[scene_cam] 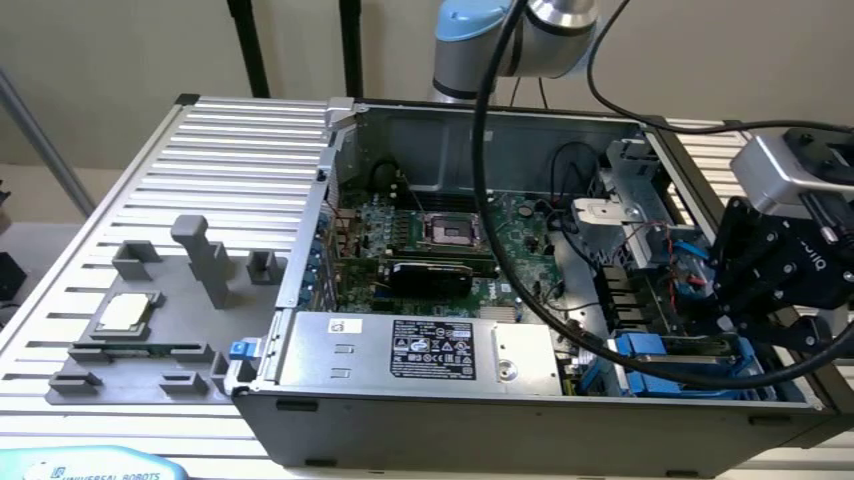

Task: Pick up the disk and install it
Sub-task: 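Insert the first disk wire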

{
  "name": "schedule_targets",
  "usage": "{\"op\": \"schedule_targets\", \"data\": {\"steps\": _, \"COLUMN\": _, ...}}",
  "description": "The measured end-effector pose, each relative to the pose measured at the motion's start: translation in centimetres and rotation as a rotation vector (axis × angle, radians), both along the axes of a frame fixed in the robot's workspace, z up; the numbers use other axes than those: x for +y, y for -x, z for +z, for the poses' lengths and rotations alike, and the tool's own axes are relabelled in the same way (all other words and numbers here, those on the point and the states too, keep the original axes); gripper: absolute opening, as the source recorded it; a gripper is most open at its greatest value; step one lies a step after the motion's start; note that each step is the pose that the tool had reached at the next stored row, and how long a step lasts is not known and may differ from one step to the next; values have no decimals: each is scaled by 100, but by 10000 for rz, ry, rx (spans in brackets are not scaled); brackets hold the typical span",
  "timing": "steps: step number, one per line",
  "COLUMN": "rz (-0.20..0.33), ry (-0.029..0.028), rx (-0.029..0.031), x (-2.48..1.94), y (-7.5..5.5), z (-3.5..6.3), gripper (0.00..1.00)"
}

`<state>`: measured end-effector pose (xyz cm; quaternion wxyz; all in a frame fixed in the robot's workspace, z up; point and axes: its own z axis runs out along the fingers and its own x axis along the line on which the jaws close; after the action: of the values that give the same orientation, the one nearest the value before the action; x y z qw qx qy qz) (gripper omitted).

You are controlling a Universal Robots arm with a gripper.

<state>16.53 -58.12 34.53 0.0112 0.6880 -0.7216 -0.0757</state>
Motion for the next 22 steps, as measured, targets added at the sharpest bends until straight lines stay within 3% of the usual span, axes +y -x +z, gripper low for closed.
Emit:
{"op": "schedule_targets", "data": {"steps": 6, "rz": -128, "ry": 212, "rx": -2, "x": -1, "y": 13, "z": 1, "gripper": 16}}
{"op": "schedule_targets", "data": {"steps": 12, "rz": -140, "ry": 366, "rx": -13, "x": -1, "y": 25, "z": -2, "gripper": 16}}
{"op": "schedule_targets", "data": {"steps": 20, "rz": -144, "ry": 425, "rx": -206, "x": -1, "y": 60, "z": -19, "gripper": 16}}
{"op": "schedule_targets", "data": {"steps": 22, "rz": -143, "ry": 450, "rx": -225, "x": -1, "y": 68, "z": -22, "gripper": 16}}
